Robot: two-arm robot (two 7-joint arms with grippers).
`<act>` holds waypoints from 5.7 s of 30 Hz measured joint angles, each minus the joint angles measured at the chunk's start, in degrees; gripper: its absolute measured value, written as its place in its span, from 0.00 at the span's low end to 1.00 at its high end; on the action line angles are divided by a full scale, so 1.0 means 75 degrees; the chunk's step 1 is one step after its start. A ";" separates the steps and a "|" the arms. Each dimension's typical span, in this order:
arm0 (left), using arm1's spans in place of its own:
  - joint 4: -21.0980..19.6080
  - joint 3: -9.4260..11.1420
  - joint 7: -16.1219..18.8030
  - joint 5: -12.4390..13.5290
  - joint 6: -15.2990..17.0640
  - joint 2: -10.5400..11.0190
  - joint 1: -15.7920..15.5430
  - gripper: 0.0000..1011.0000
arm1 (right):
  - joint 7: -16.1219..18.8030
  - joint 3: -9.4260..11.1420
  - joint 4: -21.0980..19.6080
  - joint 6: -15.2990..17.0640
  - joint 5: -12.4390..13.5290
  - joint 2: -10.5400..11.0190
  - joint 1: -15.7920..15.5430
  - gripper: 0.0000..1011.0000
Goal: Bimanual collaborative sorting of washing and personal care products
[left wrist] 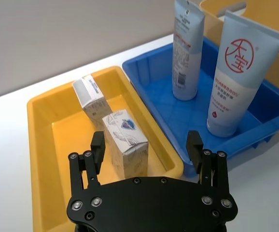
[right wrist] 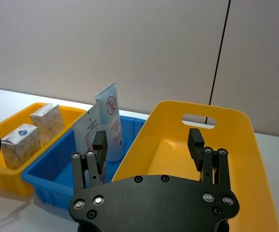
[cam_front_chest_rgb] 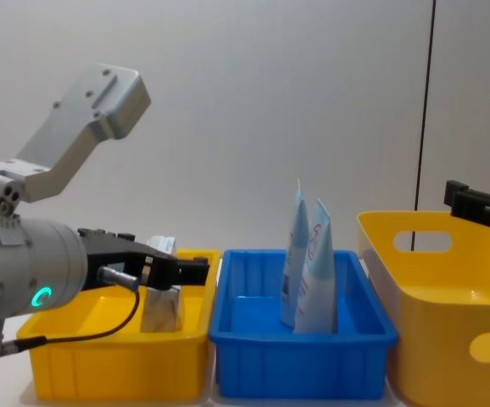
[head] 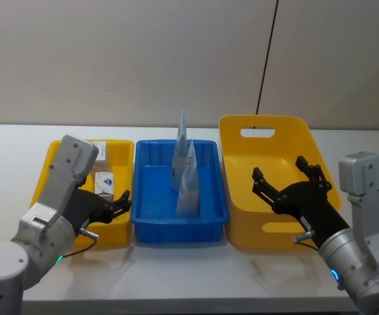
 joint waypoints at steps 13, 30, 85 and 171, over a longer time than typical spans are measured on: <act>0.0294 0.0042 0.0029 0.0024 0.0623 -0.0237 -0.0281 0.99 | 0.0000 -0.0001 0.0000 0.0000 0.0000 0.0000 0.0000 0.99; 0.0932 -0.0079 0.0113 0.0140 0.0525 -0.0515 -0.0504 0.99 | 0.0000 0.0000 0.0000 0.0000 0.0000 0.0000 0.0000 0.99; 0.2262 -0.0200 0.0132 0.0458 0.0323 -0.1222 -0.1220 0.99 | 0.0000 0.0000 -0.0001 0.0000 0.0000 0.0000 0.0000 0.99; 0.2500 -0.0325 -0.0150 0.0509 0.0333 -0.1276 -0.1346 0.34 | 0.0000 0.0000 0.0000 0.0000 0.0000 0.0000 0.0000 0.99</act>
